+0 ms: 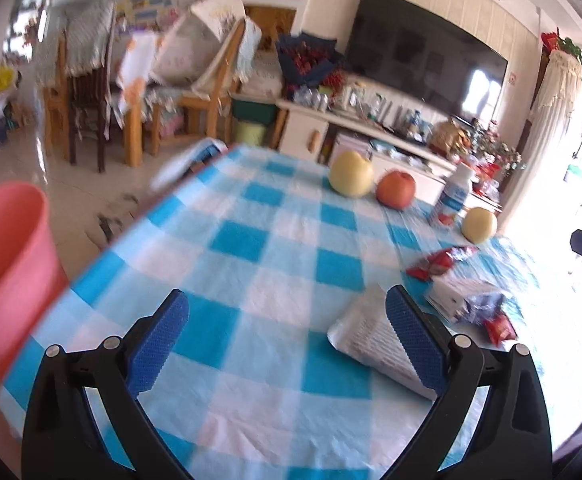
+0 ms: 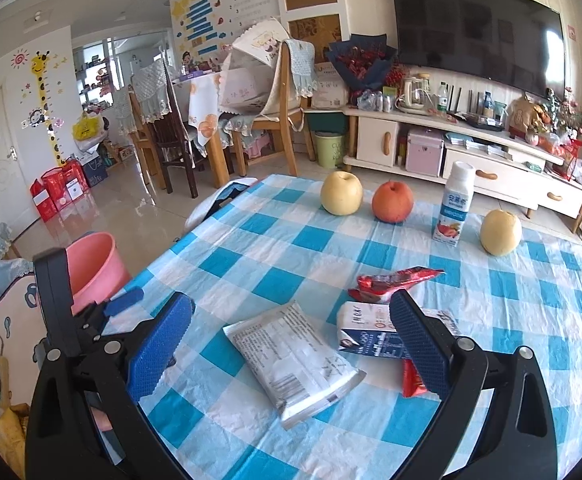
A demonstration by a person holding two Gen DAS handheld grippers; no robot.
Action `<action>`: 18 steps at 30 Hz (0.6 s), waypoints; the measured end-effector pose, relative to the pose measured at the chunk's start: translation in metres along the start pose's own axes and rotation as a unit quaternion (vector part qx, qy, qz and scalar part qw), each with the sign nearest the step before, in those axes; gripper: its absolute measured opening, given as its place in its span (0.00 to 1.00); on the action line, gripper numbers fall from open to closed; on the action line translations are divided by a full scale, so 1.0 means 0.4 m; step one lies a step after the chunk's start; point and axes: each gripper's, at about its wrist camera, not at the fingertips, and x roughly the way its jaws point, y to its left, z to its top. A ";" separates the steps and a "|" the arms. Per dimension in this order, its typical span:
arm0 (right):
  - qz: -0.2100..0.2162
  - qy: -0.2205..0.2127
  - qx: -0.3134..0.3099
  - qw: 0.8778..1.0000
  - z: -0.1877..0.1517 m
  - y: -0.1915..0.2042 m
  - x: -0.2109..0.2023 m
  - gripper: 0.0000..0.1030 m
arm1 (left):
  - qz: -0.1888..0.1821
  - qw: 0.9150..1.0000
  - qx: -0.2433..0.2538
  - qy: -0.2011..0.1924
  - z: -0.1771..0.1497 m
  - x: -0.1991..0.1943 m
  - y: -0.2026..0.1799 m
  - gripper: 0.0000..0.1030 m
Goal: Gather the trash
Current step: 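Return both open tools over the table, then lower left gripper onto white printed bag while right approaches red snack packet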
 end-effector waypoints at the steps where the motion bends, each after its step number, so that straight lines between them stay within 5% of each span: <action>1: -0.006 0.005 0.000 1.000 0.003 -0.012 -0.002 0.95 | -0.013 1.000 -0.013 0.017 -0.009 0.007 -0.001 0.96; 10: -0.067 0.030 0.067 0.995 0.018 -0.177 -0.037 0.95 | -0.129 0.981 -0.078 0.123 -0.091 0.075 -0.078 0.96; 18: -0.089 0.049 0.137 0.985 0.000 -0.300 -0.063 0.95 | -0.136 0.977 -0.080 0.144 -0.093 0.138 -0.148 0.96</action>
